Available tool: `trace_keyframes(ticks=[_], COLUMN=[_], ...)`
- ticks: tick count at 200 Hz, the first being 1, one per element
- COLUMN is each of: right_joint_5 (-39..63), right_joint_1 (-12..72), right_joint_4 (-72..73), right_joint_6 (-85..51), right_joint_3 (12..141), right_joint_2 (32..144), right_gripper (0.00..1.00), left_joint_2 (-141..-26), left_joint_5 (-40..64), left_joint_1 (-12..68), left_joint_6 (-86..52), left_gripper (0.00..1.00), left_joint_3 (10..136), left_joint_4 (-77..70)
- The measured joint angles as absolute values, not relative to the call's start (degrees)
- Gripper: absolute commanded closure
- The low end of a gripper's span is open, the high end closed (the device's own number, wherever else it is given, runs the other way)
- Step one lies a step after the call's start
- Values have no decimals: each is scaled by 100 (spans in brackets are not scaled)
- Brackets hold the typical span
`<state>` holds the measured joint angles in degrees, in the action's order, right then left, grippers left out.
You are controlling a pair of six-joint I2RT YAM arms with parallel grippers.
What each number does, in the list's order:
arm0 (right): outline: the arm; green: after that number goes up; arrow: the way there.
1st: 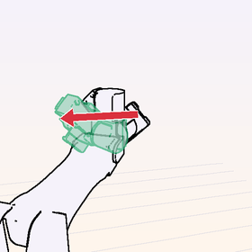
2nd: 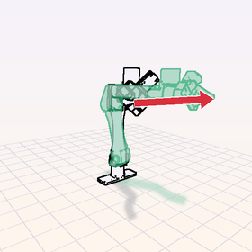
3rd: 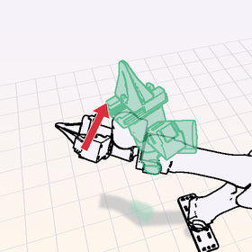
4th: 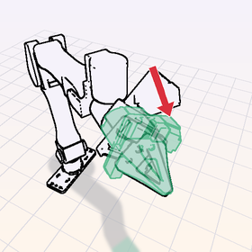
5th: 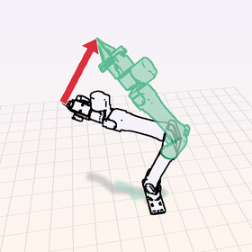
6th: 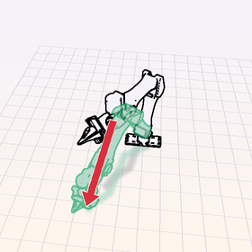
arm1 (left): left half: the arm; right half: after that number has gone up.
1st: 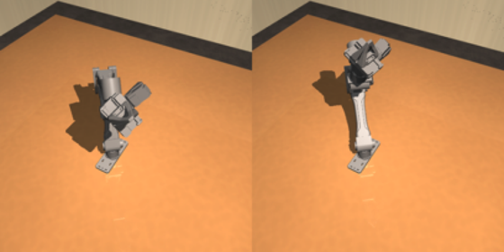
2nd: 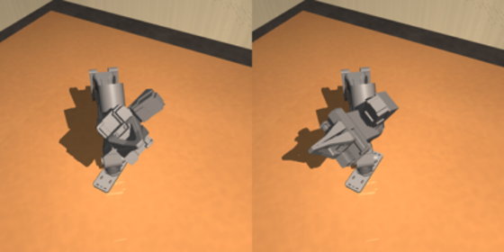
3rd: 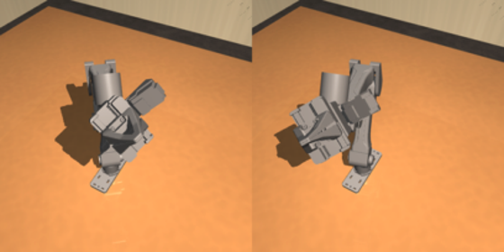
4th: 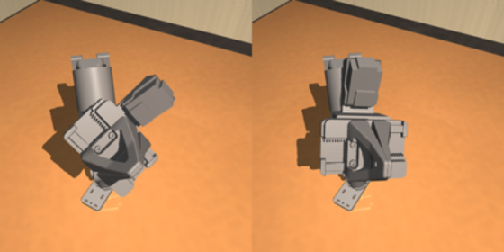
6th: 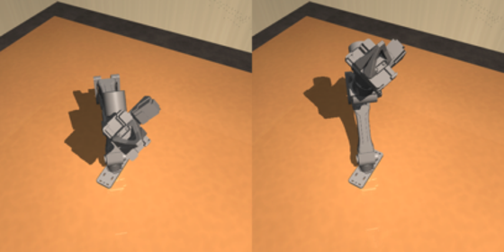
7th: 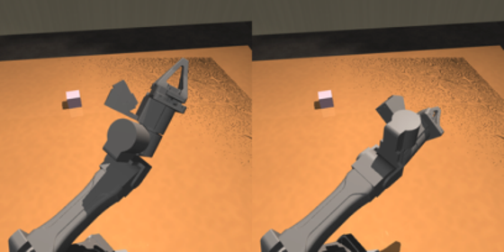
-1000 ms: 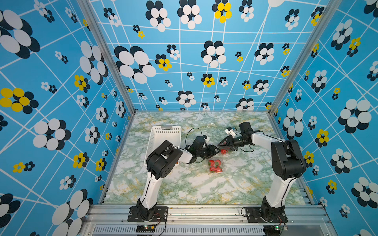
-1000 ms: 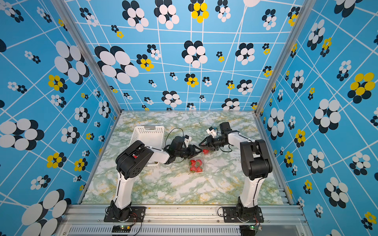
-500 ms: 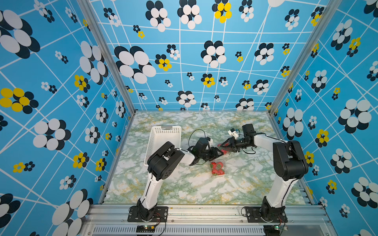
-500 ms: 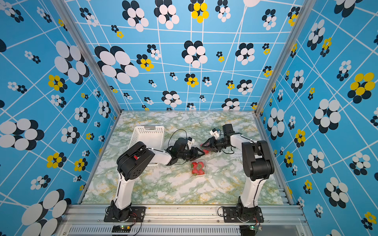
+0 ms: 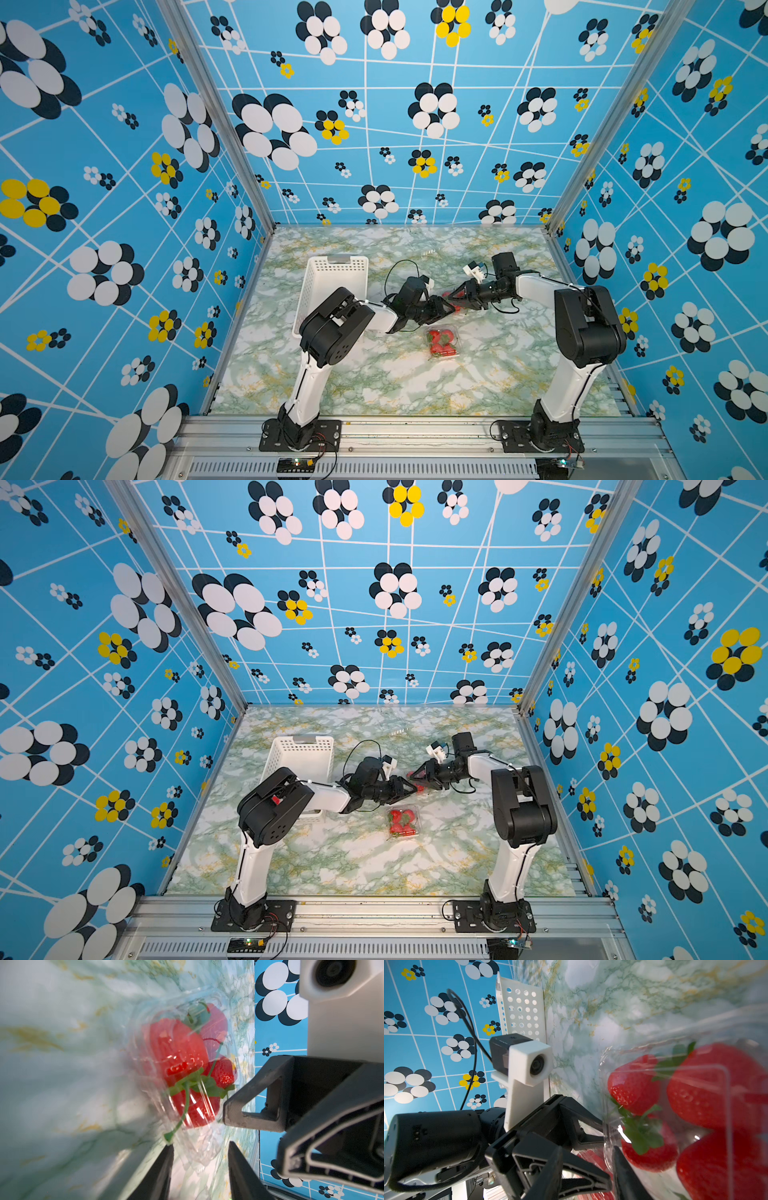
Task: Pack strawberries into containers
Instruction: Close the packing box at the center of the board.
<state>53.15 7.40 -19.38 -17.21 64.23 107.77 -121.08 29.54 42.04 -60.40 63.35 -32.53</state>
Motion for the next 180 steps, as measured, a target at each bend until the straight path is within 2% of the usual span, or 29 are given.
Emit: trace_keyframes(ticks=[66,119,152,180], right_joint_5=[5321,5321,5321,5321], right_joint_1=[740,740,740,740], right_joint_4=[-1820,-1754,-1752,-1750], right_joint_6=[-1728,-1741,-1741,-1741], right_joint_3=[6344,6340,6335,6335], right_joint_2=[10790,10790,10790,10790], right_gripper=[60,60,60,60], left_joint_2=[-12173,-12173,-12184,-12184], left_joint_5=[2919,2917,2915,2891], left_joint_1=[4204,4204,4204,4204], left_joint_6=[-6040,-6040,-6045,-6058], left_gripper=[67,80,81,70], left_joint_3=[6361,6372,6372,6372], left_joint_4=[-3256,-3299,-3299,-3317])
